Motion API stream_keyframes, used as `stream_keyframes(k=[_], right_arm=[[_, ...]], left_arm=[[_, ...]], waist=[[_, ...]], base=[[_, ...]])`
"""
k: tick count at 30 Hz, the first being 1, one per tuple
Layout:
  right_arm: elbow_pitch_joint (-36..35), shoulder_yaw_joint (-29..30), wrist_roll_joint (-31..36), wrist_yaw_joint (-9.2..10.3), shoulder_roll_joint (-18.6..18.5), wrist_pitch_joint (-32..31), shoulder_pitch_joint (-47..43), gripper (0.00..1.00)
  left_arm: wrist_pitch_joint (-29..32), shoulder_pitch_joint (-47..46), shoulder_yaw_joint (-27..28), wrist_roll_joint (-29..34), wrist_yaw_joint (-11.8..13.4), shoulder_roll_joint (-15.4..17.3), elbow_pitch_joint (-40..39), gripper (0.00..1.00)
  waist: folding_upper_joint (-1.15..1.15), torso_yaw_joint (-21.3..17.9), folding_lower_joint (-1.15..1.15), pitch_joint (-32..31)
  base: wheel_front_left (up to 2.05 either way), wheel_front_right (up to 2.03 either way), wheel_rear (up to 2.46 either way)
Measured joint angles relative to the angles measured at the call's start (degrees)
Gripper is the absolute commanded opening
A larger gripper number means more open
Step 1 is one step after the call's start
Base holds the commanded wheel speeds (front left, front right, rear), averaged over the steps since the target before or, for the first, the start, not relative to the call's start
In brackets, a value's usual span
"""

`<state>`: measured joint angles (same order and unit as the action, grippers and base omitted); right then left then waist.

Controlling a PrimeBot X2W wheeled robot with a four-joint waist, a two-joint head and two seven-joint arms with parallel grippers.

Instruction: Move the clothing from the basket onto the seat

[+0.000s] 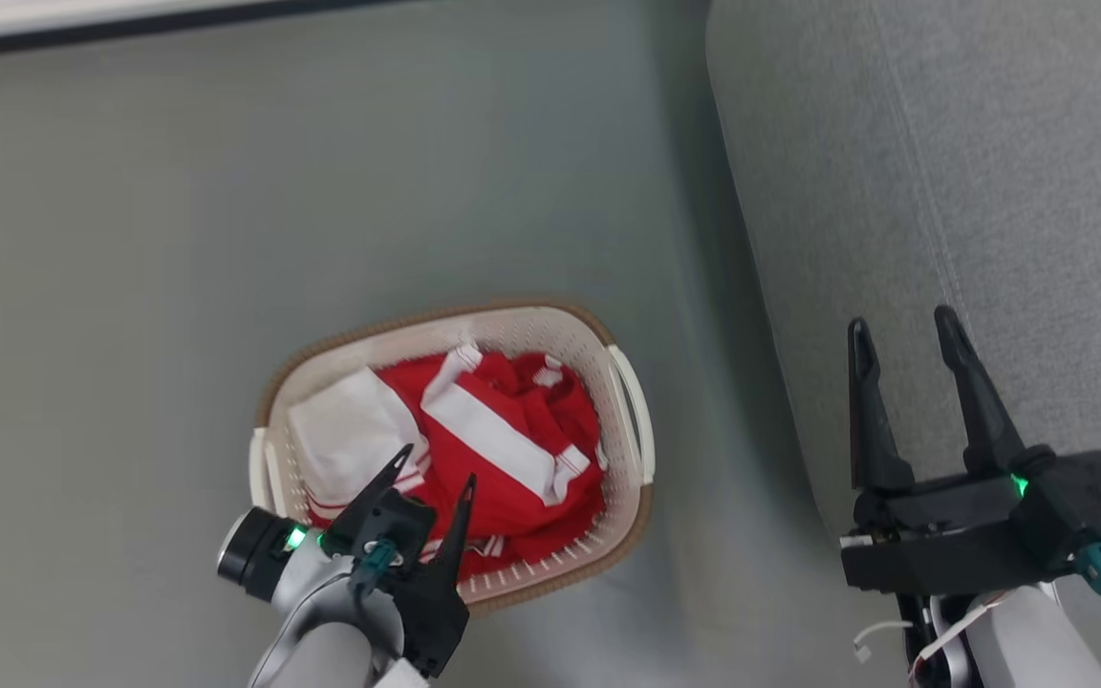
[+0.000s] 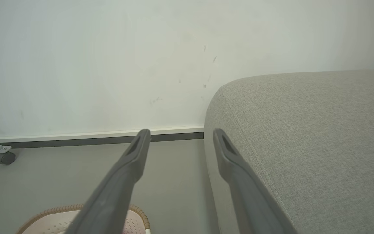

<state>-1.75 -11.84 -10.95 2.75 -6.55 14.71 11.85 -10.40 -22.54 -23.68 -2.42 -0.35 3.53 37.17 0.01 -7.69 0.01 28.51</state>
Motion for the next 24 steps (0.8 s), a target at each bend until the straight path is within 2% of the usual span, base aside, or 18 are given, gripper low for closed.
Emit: stream_keyframes(k=[10, 14, 24], right_arm=[[-2.7, -0.5, 0.4, -0.43, 0.6, 0.0, 3.3, 1.00], [-3.7, -0.5, 0.4, -0.57, 0.9, 0.0, 4.8, 1.00], [-5.7, -0.7, 0.6, -0.75, 1.8, 0.0, 9.2, 1.00]], left_arm=[[2.2, -7.2, -2.2, 2.9, -1.3, 0.0, 4.2, 1.00], [3.0, -10.1, -4.5, 5.4, -2.7, 0.4, 5.5, 1.00], [4.3, -17.7, -5.5, 7.8, -3.3, 1.9, 7.3, 1.00]], waist=[[0.00, -2.7, 0.00, 8.4], [0.01, -3.7, 0.00, 11.4], [0.00, -5.6, 0.00, 19.1]], base=[[0.00, 0.00, 0.00], [0.00, 0.00, 0.00], [0.00, 0.00, 0.00]])
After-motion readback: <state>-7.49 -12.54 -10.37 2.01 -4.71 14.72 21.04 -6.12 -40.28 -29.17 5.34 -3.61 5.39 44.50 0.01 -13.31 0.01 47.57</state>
